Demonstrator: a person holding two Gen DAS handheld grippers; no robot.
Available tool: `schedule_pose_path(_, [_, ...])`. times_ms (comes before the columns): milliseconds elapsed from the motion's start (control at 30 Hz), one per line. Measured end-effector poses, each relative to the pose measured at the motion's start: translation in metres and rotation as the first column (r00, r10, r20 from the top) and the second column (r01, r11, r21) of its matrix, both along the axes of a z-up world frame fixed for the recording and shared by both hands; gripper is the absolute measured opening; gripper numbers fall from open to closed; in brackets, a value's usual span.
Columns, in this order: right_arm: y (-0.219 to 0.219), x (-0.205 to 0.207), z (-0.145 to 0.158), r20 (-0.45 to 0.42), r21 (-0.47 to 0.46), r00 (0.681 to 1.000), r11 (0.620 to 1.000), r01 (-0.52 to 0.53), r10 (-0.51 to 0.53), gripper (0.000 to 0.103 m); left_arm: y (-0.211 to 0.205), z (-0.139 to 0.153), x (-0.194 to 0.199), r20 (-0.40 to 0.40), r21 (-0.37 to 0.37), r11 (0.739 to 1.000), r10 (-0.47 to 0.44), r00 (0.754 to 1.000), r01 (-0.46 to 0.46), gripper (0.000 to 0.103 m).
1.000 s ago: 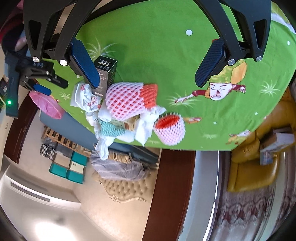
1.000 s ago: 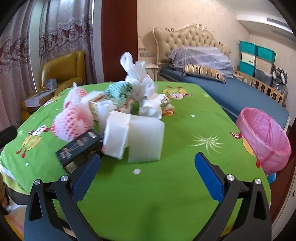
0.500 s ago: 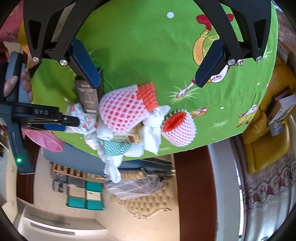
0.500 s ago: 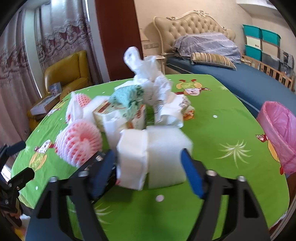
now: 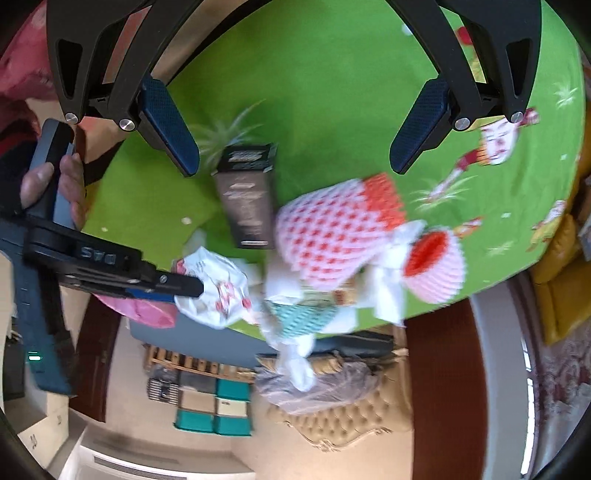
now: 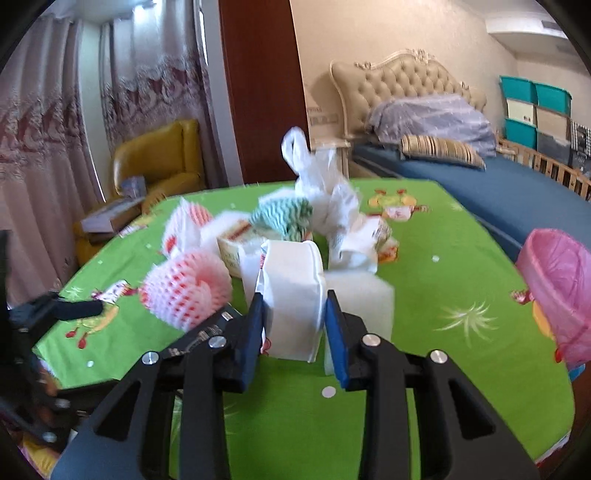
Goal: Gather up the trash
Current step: 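Grasp a white foam block with the right tool while the left grasps the DORMI box, then drop the foam block into the pink bin with the right tool while the left drops the box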
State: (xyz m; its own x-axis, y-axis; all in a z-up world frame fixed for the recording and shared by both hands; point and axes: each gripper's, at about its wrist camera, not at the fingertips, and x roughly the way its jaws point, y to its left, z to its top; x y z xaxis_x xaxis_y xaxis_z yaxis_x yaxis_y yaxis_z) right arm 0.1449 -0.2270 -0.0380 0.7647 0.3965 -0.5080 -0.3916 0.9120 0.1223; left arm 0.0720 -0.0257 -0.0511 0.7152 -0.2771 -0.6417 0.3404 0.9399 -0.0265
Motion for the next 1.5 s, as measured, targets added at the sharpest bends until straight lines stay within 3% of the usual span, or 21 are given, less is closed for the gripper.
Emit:
schedule_pose_path(67, [-0.008, -0.008, 0.007, 0.040, -0.014, 0.999, 1.000, 0.018, -0.018, 0.032, -0.010, -0.003, 0.010, -0.020, -0.002, 1.000, -0.022, 1.000, 0.022, 0.096])
schedule_pose_path(333, [-0.049, -0.019, 0.005, 0.037, 0.023, 0.997, 0.997, 0.072, -0.073, 0.032, -0.047, -0.024, 0.049, -0.109, 0.071, 0.997, -0.009, 0.994, 0.017, 0.063])
schedule_pose_path(400, [-0.054, -0.019, 0.000, 0.027, 0.026, 0.997, 0.997, 0.075, -0.076, 0.032, -0.050, -0.030, 0.054, -0.135, 0.089, 0.996, -0.003, 0.991, 0.015, 0.038])
schedule_pose_path(600, [-0.063, -0.024, -0.012, 0.006, 0.019, 0.995, 0.995, 0.102, -0.102, 0.032, -0.054, -0.023, 0.044, -0.094, 0.117, 0.993, -0.002, 0.996, 0.013, 0.037])
schedule_pose_path(733, [-0.067, -0.028, -0.011, 0.033, 0.000, 0.992, 0.992, 0.124, -0.124, 0.032, -0.052, -0.010, 0.034, -0.054, 0.085, 0.996, -0.003, 0.999, 0.007, 0.037])
schedule_pose_path(1033, [-0.079, -0.040, 0.000, 0.100, -0.021, 0.980, 0.985, 0.173, -0.170, 0.032, -0.061, 0.020, 0.016, 0.107, 0.072, 0.997, -0.007, 0.994, -0.001, 0.037])
schedule_pose_path(1500, [-0.083, -0.050, 0.018, 0.169, -0.019, 0.965, 0.979, 0.205, -0.199, 0.032, -0.062, 0.039, 0.003, 0.154, 0.063, 0.998, 0.003, 0.988, -0.012, 0.037])
